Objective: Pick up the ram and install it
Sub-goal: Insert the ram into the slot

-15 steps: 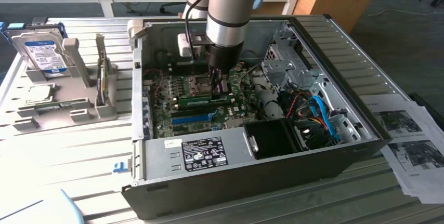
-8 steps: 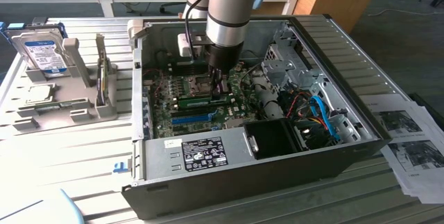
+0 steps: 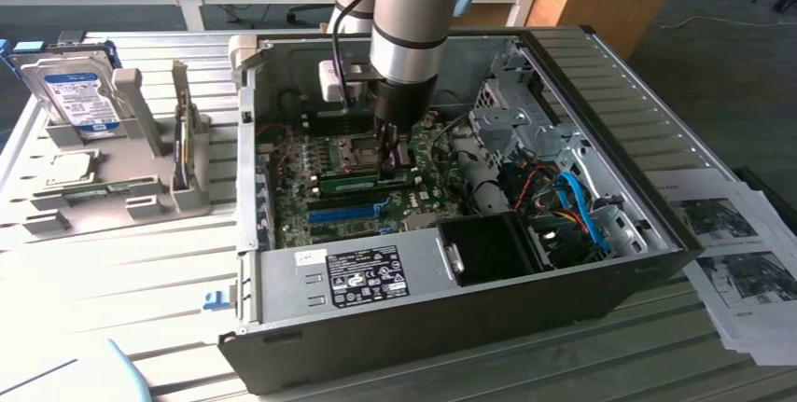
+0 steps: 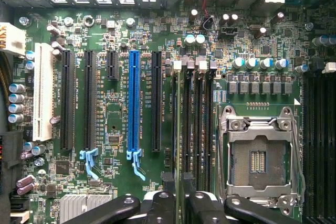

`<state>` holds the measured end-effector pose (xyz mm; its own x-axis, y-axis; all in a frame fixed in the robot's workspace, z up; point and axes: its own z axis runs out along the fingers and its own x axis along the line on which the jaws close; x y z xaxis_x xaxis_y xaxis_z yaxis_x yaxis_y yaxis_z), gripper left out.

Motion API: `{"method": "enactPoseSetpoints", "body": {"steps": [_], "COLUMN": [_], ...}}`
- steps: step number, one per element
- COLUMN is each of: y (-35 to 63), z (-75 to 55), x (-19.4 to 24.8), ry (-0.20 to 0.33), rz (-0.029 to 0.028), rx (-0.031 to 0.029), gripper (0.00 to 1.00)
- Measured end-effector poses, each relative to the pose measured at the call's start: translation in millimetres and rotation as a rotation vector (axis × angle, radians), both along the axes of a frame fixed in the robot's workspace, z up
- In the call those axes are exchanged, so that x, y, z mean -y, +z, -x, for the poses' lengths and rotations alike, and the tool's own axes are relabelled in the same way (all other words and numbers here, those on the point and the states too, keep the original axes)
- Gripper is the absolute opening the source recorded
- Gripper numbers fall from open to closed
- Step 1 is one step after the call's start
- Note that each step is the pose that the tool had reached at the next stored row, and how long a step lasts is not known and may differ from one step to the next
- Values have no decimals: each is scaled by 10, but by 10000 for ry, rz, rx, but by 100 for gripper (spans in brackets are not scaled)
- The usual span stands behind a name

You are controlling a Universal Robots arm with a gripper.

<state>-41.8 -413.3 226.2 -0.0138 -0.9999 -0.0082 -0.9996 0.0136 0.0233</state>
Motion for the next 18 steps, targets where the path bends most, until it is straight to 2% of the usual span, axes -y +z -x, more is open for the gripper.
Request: {"method": "enactPoseSetpoints", "body": {"steps": [7,18], "y": [47,214], "z": [0,0], "x": [0,0], "ry": [-1,-1], "rz": [0,3], "rx": [0,-1], "gripper": [18,18]}}
